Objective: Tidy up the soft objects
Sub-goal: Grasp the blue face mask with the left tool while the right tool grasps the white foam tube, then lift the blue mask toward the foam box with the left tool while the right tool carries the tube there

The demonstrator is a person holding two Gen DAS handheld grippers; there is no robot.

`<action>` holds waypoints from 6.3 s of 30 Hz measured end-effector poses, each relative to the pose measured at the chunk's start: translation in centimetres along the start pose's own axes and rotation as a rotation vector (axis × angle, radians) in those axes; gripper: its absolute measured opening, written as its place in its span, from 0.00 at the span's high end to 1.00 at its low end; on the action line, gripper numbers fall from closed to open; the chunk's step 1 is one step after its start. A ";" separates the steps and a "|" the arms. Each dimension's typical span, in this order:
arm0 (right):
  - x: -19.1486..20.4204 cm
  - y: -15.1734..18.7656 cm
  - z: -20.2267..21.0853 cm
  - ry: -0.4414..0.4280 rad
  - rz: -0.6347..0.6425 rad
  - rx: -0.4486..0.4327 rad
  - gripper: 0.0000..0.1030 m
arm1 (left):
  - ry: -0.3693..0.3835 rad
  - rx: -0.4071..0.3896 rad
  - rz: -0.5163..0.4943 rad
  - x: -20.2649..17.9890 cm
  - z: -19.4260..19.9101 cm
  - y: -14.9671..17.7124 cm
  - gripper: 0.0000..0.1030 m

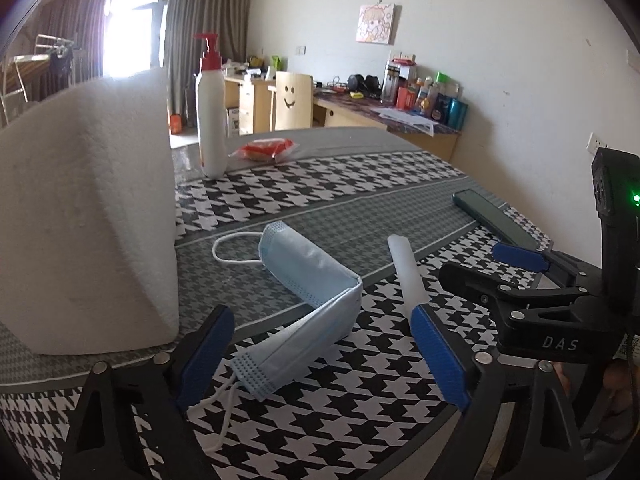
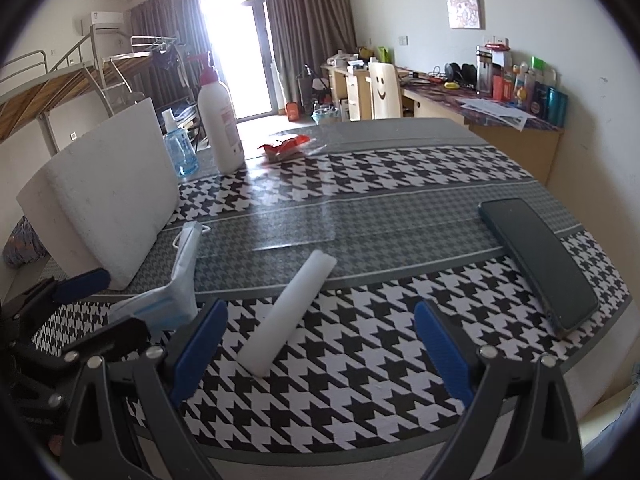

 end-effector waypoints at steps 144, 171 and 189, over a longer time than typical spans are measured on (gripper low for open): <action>4.0 -5.9 6.4 -0.075 0.041 -0.210 0.85 | 0.021 -0.315 -0.140 0.0 10.3 -7.4 0.94; 7.5 -10.0 6.5 -0.182 0.109 -0.281 0.84 | -0.118 -0.413 -0.099 2.9 11.7 -11.0 0.94; 10.9 -11.8 5.5 -0.262 0.158 -0.278 0.84 | -0.195 -0.434 -0.037 6.3 11.8 -11.6 0.94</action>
Point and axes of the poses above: each gripper's, at about its wrist camera, not at the fingertips, and z roughly against the way its jaws point, x to its left, y to its underside, the point moved 4 cm from there along -z, roughly the way its jaws point, and after that the axes turned 4 degrees about -y, right-handed, at the moved point
